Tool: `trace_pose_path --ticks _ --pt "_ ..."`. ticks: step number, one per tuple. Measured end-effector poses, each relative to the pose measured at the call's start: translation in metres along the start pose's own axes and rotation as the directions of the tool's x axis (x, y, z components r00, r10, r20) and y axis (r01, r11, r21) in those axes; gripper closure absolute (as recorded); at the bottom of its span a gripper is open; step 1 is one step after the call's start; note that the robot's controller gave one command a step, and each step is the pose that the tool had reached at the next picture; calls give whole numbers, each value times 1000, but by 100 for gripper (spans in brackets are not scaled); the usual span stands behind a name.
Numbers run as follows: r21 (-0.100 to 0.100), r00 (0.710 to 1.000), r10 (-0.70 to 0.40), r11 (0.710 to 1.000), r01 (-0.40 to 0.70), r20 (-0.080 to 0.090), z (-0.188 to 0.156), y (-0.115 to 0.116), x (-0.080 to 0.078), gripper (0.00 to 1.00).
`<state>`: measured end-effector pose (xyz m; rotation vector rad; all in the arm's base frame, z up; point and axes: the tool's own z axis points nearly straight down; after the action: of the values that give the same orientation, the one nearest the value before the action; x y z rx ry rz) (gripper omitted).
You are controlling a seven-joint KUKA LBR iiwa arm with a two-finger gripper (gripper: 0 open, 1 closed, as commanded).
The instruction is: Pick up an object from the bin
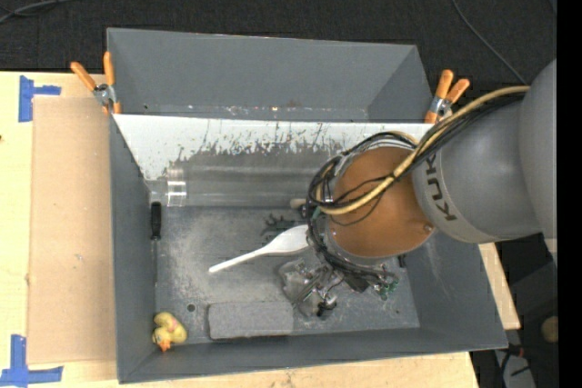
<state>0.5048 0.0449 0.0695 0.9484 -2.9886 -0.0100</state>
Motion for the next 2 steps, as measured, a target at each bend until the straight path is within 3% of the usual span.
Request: trace_pose_path --ticks 2 --pt "-5 1000 3 1000 -3 -5 -50 2 1 100"
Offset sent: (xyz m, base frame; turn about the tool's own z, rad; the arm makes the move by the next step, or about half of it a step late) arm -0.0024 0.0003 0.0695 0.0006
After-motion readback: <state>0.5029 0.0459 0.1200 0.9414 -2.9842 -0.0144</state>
